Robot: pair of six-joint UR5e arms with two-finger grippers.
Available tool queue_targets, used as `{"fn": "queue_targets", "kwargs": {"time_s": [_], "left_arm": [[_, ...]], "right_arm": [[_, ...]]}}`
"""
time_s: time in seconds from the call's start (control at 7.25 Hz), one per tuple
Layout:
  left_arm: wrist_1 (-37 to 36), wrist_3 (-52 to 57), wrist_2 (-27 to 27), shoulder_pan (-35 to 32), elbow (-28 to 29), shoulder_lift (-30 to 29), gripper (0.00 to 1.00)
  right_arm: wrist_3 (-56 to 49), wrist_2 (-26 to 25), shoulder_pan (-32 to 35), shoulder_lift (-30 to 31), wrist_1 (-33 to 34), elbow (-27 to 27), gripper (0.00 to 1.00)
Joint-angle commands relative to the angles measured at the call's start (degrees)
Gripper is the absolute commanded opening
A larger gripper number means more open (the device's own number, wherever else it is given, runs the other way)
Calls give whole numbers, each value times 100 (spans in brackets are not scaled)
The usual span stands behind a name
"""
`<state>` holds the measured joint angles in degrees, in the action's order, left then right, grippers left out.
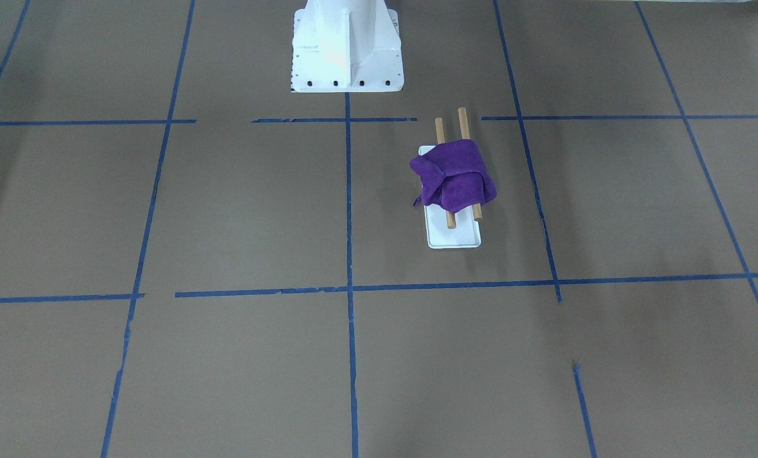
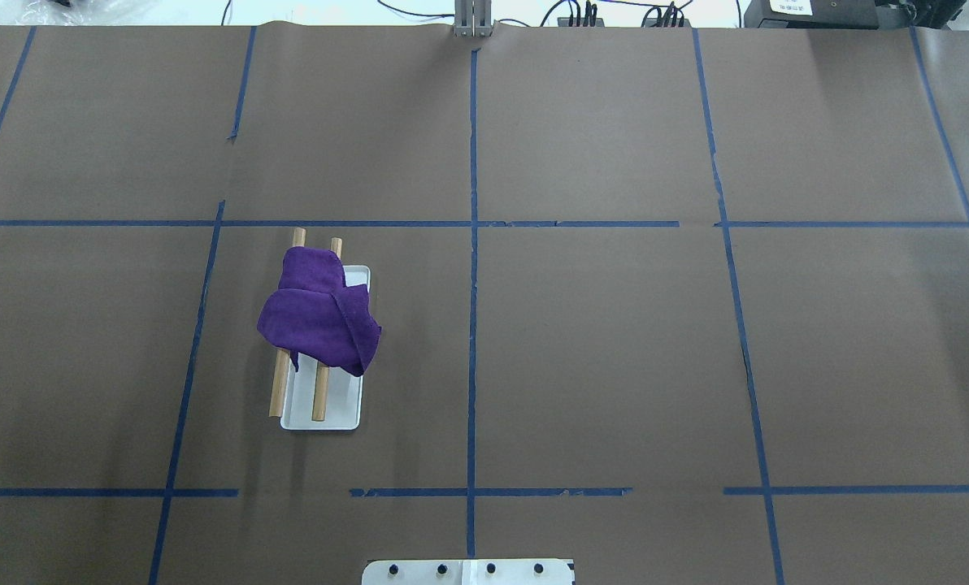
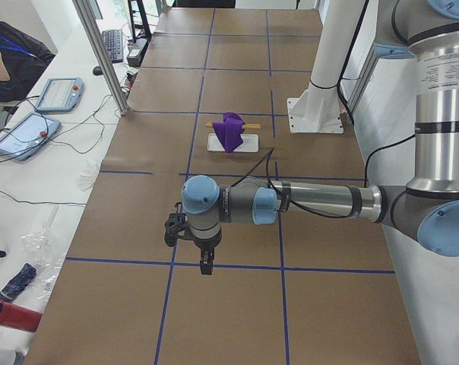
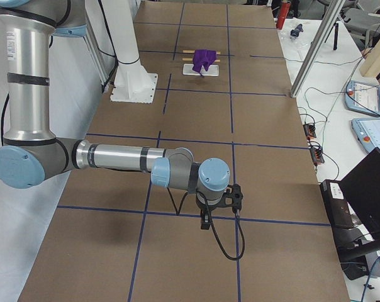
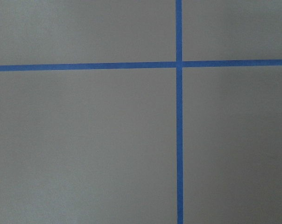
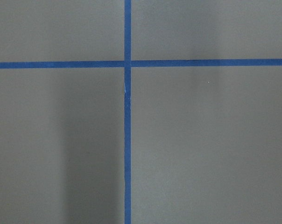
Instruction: Hang towel on rack
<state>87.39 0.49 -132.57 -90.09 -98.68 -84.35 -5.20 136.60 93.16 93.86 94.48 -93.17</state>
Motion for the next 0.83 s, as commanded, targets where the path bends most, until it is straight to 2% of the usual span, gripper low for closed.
{"fn": "queue_targets", "kwargs": {"time_s": [0.0,0.69], "left_arm": [[6,3,-5,0,23,7,100],[33,12,-14,0,76,-11,100]], "right_arm": [[1,7,0,1,0,1,100],[1,7,0,1,9,27,100]]}}
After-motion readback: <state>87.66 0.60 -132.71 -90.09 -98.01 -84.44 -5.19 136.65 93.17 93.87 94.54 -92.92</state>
